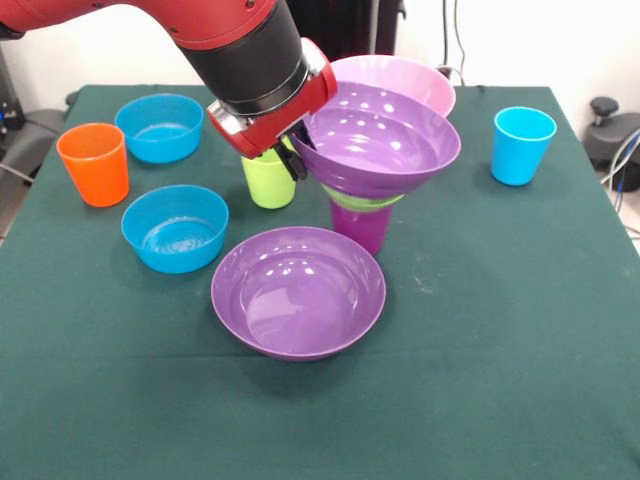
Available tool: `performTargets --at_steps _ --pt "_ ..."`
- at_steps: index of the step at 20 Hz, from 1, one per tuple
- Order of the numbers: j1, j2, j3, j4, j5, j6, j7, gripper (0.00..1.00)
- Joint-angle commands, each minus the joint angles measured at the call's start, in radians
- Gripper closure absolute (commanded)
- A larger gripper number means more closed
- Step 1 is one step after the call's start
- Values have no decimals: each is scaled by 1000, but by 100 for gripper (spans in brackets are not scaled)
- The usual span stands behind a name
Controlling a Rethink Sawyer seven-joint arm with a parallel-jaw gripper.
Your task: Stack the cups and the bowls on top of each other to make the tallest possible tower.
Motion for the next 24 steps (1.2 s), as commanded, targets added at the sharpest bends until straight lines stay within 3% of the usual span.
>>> performTargets --at_steps 1,12,24 --pt "17 -7 -8 37 -23 115 -268 100" --pt "-6 -22 34 31 17 159 -277 100" --pt "-29 -9 46 57 -2 98 -289 100"
